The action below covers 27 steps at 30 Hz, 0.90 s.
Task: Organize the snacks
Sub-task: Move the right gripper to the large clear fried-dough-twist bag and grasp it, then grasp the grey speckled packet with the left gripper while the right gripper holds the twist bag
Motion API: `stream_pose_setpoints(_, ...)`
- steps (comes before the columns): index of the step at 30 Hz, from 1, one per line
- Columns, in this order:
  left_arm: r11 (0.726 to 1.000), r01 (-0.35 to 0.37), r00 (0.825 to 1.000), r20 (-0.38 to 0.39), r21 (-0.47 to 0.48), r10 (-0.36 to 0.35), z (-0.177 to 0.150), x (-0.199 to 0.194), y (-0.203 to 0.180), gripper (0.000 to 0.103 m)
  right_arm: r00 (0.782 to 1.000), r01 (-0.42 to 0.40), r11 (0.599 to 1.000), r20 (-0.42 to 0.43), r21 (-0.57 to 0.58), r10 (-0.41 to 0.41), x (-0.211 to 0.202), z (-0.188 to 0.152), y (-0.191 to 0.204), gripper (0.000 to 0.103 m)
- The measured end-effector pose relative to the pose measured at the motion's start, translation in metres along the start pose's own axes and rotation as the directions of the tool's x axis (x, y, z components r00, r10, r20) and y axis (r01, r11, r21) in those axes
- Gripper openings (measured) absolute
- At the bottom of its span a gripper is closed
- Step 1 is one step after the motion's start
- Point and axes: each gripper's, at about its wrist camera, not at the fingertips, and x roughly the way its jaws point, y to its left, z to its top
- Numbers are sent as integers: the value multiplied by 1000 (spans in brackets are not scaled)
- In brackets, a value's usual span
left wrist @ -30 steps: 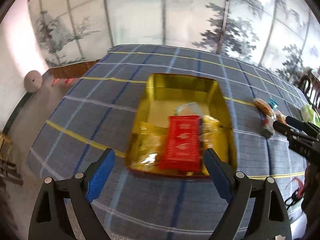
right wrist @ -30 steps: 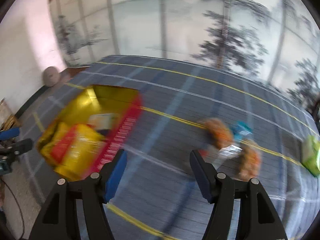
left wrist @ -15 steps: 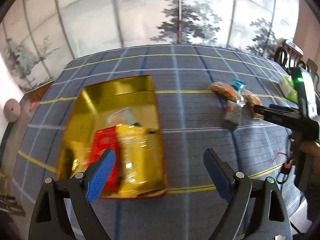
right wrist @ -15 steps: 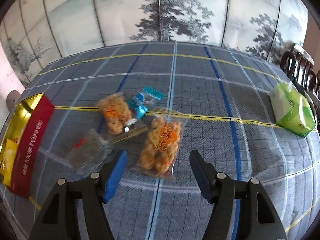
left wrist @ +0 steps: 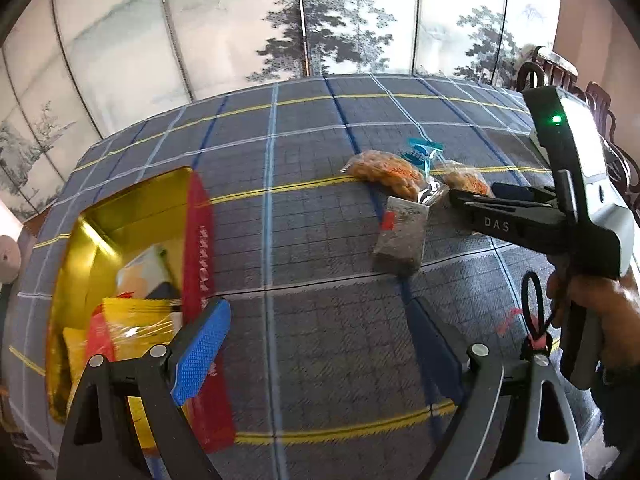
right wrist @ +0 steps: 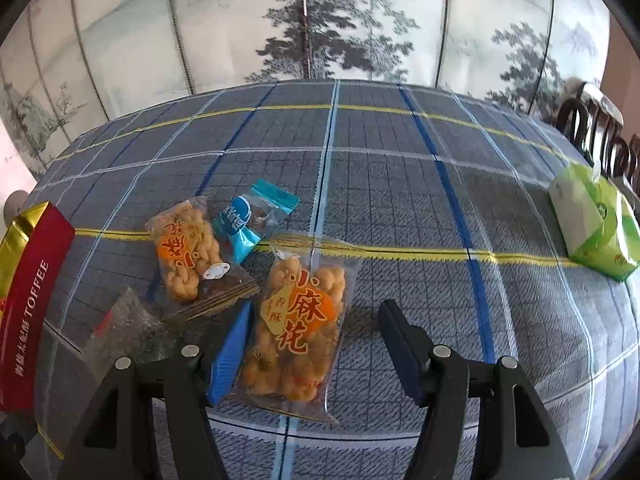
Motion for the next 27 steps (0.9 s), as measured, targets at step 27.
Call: stream_pose_setpoints(27,996,60,998,-32,72,-58,32,49,-39,74,999,27,1000,18,-8,-27,-23,-25,-62,39)
